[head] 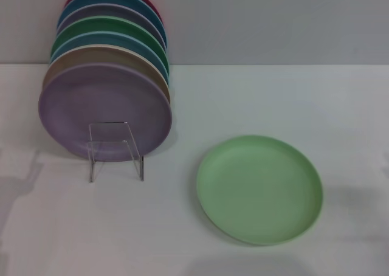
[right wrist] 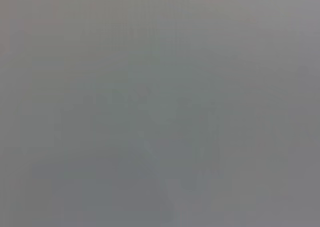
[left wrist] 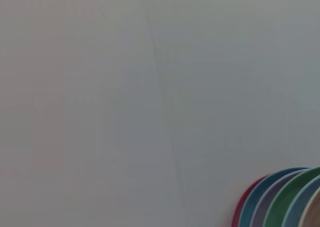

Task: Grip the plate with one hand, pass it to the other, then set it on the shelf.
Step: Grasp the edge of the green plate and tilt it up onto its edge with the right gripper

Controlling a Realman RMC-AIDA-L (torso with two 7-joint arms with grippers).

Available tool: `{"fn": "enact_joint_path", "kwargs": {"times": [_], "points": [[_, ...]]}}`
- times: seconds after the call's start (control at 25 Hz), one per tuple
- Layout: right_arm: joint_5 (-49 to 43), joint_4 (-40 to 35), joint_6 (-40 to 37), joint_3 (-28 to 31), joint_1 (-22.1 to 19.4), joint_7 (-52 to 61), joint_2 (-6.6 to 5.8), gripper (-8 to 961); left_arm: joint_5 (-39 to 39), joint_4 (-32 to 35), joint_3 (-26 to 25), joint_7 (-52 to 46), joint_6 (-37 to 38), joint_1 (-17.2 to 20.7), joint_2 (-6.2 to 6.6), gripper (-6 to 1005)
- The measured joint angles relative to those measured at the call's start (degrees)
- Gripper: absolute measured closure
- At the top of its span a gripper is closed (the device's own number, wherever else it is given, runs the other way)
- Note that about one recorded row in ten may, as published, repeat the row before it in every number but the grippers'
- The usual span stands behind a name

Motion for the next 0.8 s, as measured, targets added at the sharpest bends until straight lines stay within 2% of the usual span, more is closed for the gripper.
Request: {"fn": "enact_joint_path", "kwargs": {"times": [0.16, 0.32, 0.36, 0.4, 0.44, 0.48, 0.56, 0.6, 0.64, 0.76, 0.8], "points": [[0.1, 0.1, 0.6, 0.0, 0.3, 1.9, 0.00, 157, -0.1, -0.5, -0.1, 0.0, 0.1, 0.2, 0.00, 215], [0.1, 0.2, -0.3, 0.4, 2.9, 5.3, -0.09, 158, -0.2, -0.6, -0.2, 0.5, -0.3, -0.2, 0.00, 214], [0.1, 0.8, -1.5, 0.6, 3.7, 7.0, -0.26, 158, -0.3, -0.6, -0.3, 0.6, -0.3, -0.4, 0.00, 214], [-0.4, 4.2, -6.2, 0.9, 5.6, 12.0, -1.06, 159, -0.7, -0.7, -0.3, 0.6, -0.3, -0.7, 0.00, 214], [-0.4, 4.2, -6.2, 0.9, 5.6, 12.0, -1.06, 159, -0.7, -0.7, -0.3, 0.6, -0.3, -0.7, 0.00, 214], [-1.6, 7.2, -10.3, 0.8, 6.1, 14.9, -1.45, 159, -0.9, -0.8, -0.3, 0.6, -0.4, -0.8, 0.00, 214], [-6.4, 16.3, -20.7, 0.4, 6.2, 21.3, -1.96, 160, -1.4, -1.1, -0.3, 0.7, -0.6, -1.0, 0.01, 214], [-14.6, 29.1, -34.5, 0.2, 5.0, 30.0, -1.94, 160, -1.6, -1.2, -0.3, 0.9, -0.7, -1.0, 0.02, 215], [-14.6, 29.1, -34.5, 0.2, 5.0, 30.0, -1.94, 160, -1.9, -1.2, -0.3, 1.4, -1.0, -1.1, 0.06, 215], [-35.3, 52.2, -53.1, -0.9, 2.6, 51.0, -1.58, 161, -3.2, -1.2, -0.3, 3.4, -1.4, -1.4, 0.07, 215], [-52.5, 64.2, -60.4, -1.7, 1.6, 68.1, -1.64, 161, -4.0, -1.3, -0.3, 3.7, -1.3, -1.4, 0.04, 215]]}}
